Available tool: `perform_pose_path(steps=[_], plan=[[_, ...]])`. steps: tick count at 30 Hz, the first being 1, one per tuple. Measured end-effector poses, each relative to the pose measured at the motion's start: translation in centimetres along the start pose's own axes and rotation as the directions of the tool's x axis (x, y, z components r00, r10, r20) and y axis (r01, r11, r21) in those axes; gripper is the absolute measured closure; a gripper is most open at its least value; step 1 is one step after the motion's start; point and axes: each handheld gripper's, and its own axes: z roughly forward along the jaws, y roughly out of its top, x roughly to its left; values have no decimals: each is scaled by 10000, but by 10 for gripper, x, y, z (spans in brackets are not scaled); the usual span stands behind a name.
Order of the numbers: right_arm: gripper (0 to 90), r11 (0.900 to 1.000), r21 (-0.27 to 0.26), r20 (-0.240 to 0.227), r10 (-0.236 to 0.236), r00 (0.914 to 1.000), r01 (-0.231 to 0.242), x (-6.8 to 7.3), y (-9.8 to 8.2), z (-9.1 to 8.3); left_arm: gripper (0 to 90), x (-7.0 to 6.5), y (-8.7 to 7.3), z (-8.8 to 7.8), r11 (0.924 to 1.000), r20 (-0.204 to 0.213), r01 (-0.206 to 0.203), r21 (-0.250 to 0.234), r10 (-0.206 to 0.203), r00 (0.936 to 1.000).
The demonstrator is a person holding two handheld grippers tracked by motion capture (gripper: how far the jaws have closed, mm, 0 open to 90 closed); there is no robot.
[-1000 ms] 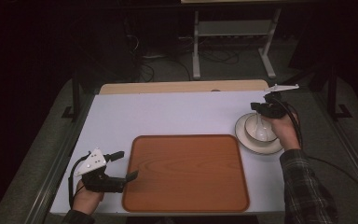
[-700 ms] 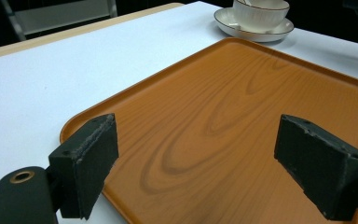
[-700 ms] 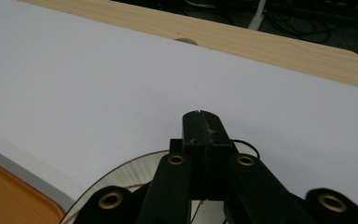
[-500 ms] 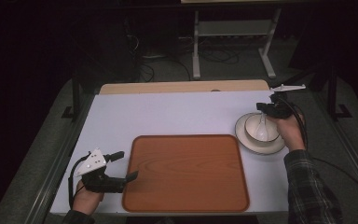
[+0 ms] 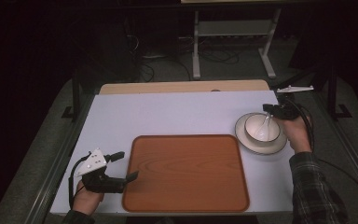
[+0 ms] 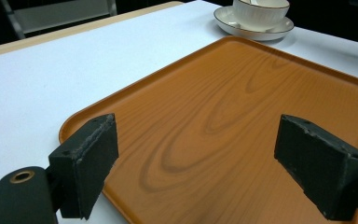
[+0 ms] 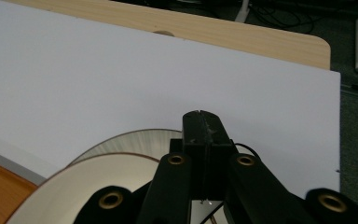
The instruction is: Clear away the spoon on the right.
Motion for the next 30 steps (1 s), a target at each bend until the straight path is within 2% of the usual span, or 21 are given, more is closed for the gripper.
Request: perform_pose_path(steps=[13, 30], plan=[[897, 9998, -14, 415, 195, 9989, -195, -12, -18, -17, 129, -1, 1, 1, 10000, 41, -13, 34, 13, 10000], [897, 9999, -38, 756, 131, 9971, -128, -11, -32, -42, 129, -1, 2, 3, 10000, 88, -74, 48, 74, 9999]])
